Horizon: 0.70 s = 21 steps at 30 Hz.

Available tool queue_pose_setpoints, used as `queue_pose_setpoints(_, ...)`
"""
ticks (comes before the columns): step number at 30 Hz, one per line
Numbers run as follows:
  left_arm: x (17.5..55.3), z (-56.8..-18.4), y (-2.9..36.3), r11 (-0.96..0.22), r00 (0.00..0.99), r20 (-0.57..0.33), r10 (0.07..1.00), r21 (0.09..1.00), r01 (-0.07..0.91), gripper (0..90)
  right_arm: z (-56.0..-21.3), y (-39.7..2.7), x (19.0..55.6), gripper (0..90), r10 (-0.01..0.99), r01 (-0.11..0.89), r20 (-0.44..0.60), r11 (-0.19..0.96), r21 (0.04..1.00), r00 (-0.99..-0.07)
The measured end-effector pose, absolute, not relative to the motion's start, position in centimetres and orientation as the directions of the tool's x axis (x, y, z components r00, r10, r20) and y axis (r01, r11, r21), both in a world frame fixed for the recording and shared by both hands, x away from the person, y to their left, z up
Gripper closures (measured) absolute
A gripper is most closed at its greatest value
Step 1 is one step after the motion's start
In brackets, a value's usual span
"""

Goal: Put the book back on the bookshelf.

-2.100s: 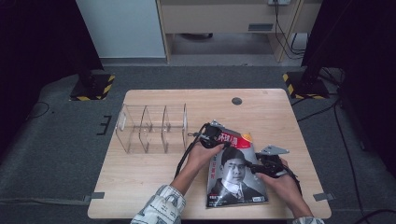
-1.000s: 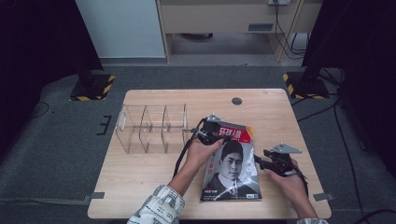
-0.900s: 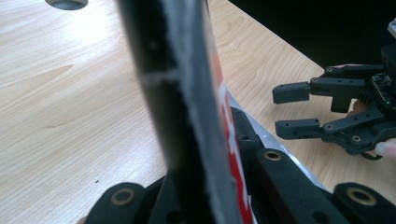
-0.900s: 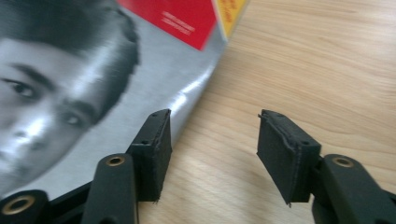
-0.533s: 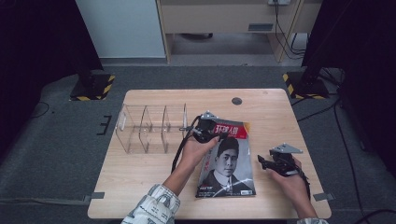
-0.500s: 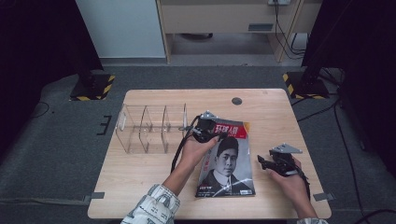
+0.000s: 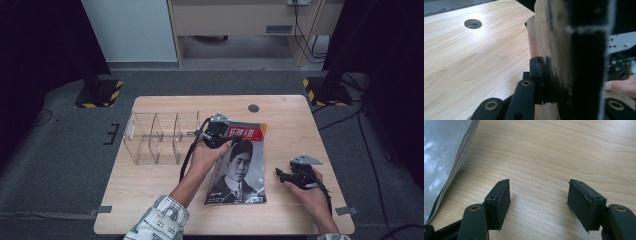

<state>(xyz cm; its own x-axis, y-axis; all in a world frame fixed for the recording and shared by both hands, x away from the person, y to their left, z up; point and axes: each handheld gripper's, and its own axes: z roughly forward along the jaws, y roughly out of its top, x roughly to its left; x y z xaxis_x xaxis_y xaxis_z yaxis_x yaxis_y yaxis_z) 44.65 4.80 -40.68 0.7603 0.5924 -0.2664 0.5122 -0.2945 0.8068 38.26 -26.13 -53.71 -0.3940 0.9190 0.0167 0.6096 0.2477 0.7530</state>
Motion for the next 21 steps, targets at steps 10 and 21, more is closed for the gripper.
queue_pose_setpoints(10, 44.3, -39.5, 5.9, -0.264, 0.757, -0.272, 0.594, 0.823, 0.503, 86.4, -53.7, -26.0, 38.2, 31.9, 0.919, 0.611, 0.007, 0.256, 0.75, -0.393)
queue_pose_setpoints(21, 43.9, -37.6, 7.7, -0.219, 0.748, -0.275, 0.604, 0.845, 0.488, 86.4, -53.7, -25.9, 38.2, 31.6, 0.92, 0.612, 0.008, 0.253, 0.749, -0.391)
